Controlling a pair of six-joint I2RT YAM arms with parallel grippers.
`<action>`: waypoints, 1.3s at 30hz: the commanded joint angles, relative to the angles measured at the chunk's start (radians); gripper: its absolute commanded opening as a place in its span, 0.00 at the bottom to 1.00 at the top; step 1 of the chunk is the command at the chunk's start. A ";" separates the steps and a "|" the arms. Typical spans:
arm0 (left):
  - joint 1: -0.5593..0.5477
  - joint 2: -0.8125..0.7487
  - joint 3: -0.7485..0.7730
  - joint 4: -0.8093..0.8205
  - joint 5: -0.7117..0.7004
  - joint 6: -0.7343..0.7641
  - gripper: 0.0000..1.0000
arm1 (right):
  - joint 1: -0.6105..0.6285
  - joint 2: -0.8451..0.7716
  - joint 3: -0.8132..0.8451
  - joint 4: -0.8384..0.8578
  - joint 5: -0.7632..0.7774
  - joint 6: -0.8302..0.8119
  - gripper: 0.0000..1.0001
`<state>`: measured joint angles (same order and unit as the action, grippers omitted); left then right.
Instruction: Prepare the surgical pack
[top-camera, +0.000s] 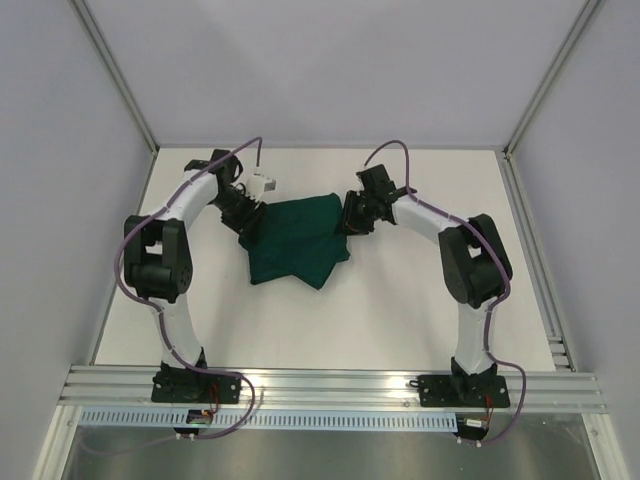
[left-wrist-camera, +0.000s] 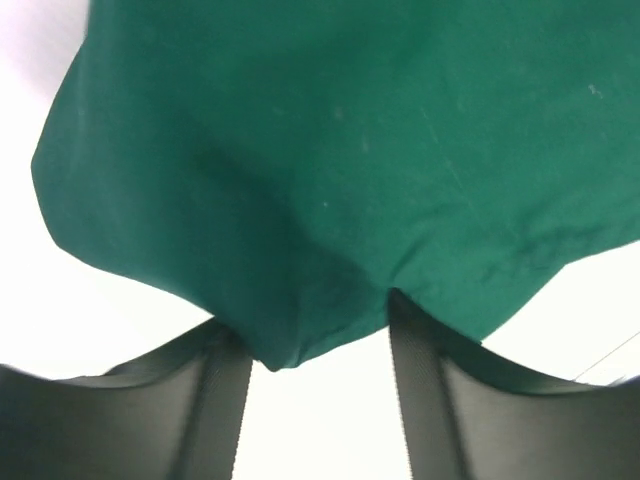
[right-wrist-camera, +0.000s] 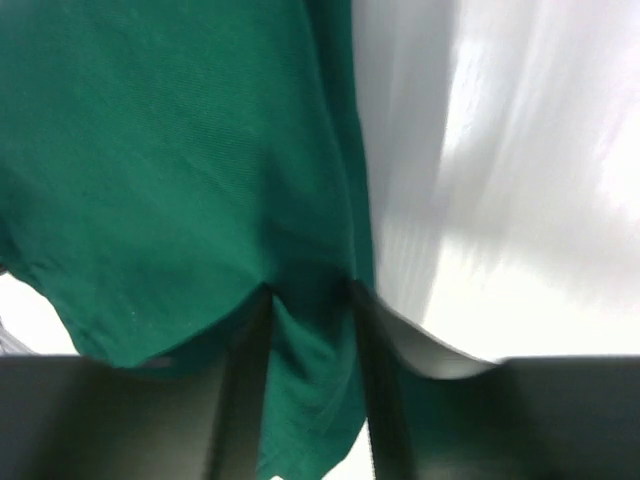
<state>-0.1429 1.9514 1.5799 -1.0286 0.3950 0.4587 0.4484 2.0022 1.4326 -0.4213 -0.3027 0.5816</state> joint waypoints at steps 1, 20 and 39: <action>-0.012 -0.127 -0.009 -0.021 0.030 0.049 0.64 | -0.023 -0.022 0.061 -0.034 0.057 -0.017 0.42; -0.380 -0.480 -0.497 0.415 -0.261 0.327 0.69 | 0.139 -0.346 -0.414 0.275 -0.045 0.218 0.65; -0.426 -0.467 -0.524 0.320 -0.199 0.328 0.80 | 0.188 -0.324 -0.577 0.372 -0.128 0.300 0.01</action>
<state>-0.5564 1.4937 1.0546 -0.6971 0.1669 0.7692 0.6266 1.7256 0.9005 -0.0643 -0.4080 0.8734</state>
